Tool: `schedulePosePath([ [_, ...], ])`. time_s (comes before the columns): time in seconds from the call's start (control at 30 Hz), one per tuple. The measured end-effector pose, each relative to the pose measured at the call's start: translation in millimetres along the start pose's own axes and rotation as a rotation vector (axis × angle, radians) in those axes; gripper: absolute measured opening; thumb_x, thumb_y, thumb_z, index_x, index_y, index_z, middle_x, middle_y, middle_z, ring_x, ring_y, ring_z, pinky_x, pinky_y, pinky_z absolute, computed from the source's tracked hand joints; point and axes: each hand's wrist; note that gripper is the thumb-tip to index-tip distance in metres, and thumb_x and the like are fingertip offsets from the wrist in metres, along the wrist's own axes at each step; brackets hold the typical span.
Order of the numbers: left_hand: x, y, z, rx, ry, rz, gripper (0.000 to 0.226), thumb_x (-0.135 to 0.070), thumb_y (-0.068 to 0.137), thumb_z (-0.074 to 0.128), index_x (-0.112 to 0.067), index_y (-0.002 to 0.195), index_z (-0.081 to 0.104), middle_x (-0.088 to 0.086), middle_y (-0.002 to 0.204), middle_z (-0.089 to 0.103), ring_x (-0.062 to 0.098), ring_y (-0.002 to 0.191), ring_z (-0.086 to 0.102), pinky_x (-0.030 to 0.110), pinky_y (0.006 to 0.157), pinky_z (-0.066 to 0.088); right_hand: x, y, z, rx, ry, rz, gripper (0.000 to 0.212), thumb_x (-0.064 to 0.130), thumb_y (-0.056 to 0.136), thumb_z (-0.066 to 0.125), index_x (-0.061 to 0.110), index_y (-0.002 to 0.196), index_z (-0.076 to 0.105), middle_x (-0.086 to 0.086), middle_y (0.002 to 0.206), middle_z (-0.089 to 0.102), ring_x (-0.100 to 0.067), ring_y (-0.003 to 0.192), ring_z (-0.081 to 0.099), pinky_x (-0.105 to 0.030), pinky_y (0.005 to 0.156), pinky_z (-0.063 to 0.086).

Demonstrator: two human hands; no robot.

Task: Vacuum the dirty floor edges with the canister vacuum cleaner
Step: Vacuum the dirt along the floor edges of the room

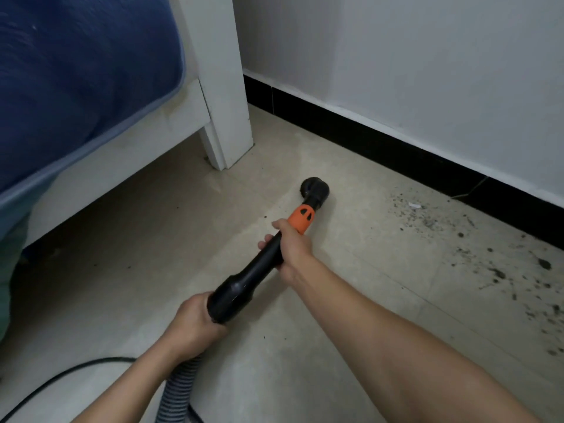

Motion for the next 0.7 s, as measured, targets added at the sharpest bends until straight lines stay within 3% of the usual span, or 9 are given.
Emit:
schedulePosePath([
  [0.17,43.9,-28.7,-30.0,0.083,0.121,-0.062,0.024,-0.025,0.053,0.063,-0.038,0.074,0.059,-0.007,0.08,0.069,0.008,0.074,0.063,0.022,0.064,0.048,-73.4,-44.3,-7.0,0.003,0.153,0.12,0.007,0.011,0.085,0.064,0.007,0.088,0.058,-0.007,0.063,0.062,-0.023,0.058,0.064,-0.035,0.069,0.054],
  [0.3,93.1,-68.3,-52.6,0.089,0.189,-0.165,0.035,-0.013,0.053,0.071,-0.038,0.076,0.065,-0.009,0.076,0.071,0.005,0.073,0.065,0.015,0.058,0.046,-127.1,-71.9,18.7,0.04,0.208,0.23,0.006,0.006,0.085,0.062,0.007,0.082,0.057,-0.006,0.056,0.06,-0.022,0.059,0.063,-0.034,0.068,0.052],
  [0.4,96.6,-78.7,-55.3,-0.001,0.157,-0.227,0.029,-0.005,0.056,0.075,-0.028,0.069,0.063,-0.006,0.065,0.066,0.005,0.061,0.06,0.015,0.049,0.039,-123.5,-64.0,45.9,0.121,0.095,0.214,0.008,0.007,0.085,0.061,0.008,0.079,0.055,-0.004,0.052,0.058,-0.021,0.052,0.06,-0.029,0.059,0.051],
  [0.5,72.3,-63.6,-44.8,-0.072,0.102,-0.226,0.022,-0.007,0.062,0.076,-0.021,0.07,0.061,-0.001,0.068,0.065,0.009,0.061,0.059,0.022,0.051,0.039,-93.3,-36.7,60.2,0.123,0.038,0.14,0.007,0.009,0.086,0.06,0.009,0.083,0.054,-0.004,0.051,0.053,-0.02,0.045,0.055,-0.027,0.051,0.05],
  [0.6,52.9,-51.9,-35.3,-0.049,0.04,-0.227,0.021,-0.009,0.063,0.076,-0.019,0.075,0.062,-0.001,0.073,0.065,0.01,0.065,0.06,0.023,0.054,0.042,-71.3,-23.6,58.6,0.067,0.021,0.086,0.009,0.009,0.085,0.061,0.007,0.086,0.053,-0.008,0.056,0.05,-0.021,0.043,0.051,-0.03,0.05,0.05],
  [0.7,56.0,-53.7,-33.6,-0.004,0.019,-0.254,0.02,-0.01,0.062,0.076,-0.016,0.073,0.06,-0.001,0.069,0.061,0.012,0.061,0.058,0.023,0.052,0.04,-77.0,-24.8,53.0,0.116,-0.054,0.113,0.011,0.012,0.088,0.062,0.007,0.088,0.052,-0.007,0.058,0.053,-0.021,0.046,0.055,-0.032,0.054,0.053],
])
Point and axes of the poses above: each hand's wrist, its own y-axis towards the middle knuckle, its own z-axis out of the palm, x = y × z
